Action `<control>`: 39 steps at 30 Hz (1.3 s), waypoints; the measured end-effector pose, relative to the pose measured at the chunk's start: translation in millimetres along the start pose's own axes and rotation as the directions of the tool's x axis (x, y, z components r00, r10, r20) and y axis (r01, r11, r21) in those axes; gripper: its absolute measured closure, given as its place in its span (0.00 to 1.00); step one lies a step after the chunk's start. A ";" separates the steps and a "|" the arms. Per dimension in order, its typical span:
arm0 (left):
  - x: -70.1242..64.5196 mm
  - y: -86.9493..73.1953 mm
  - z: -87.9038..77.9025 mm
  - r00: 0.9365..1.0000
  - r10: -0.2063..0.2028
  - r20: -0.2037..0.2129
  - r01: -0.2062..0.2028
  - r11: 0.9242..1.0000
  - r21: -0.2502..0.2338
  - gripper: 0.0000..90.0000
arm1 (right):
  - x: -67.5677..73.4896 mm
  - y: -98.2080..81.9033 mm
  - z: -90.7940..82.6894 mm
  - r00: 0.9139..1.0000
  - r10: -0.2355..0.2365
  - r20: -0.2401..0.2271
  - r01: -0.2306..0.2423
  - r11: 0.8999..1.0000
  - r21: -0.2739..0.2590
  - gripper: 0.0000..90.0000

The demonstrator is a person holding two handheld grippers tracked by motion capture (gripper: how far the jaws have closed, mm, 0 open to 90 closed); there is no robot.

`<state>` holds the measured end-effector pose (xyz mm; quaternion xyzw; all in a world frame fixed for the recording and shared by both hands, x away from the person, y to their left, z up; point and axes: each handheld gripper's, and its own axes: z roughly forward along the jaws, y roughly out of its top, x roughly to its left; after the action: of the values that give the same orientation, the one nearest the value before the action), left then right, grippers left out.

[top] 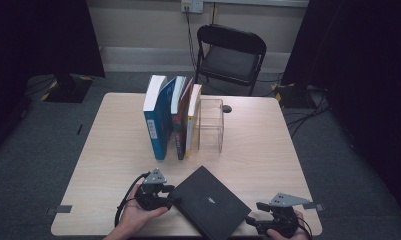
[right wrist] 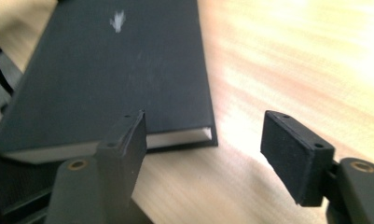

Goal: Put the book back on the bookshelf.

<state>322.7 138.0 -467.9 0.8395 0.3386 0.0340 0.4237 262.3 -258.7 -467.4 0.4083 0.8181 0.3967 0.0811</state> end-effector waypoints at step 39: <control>6.2 -4.2 -5.7 0.998 -0.055 0.009 0.055 0.998 0.008 0.53 | 2.3 4.3 12.1 0.993 0.003 -0.115 0.002 0.999 0.039 0.52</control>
<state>323.3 147.4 -468.8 0.8317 0.3596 0.0170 0.4226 268.9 -248.5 -472.0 0.3865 0.8290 0.4034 0.0256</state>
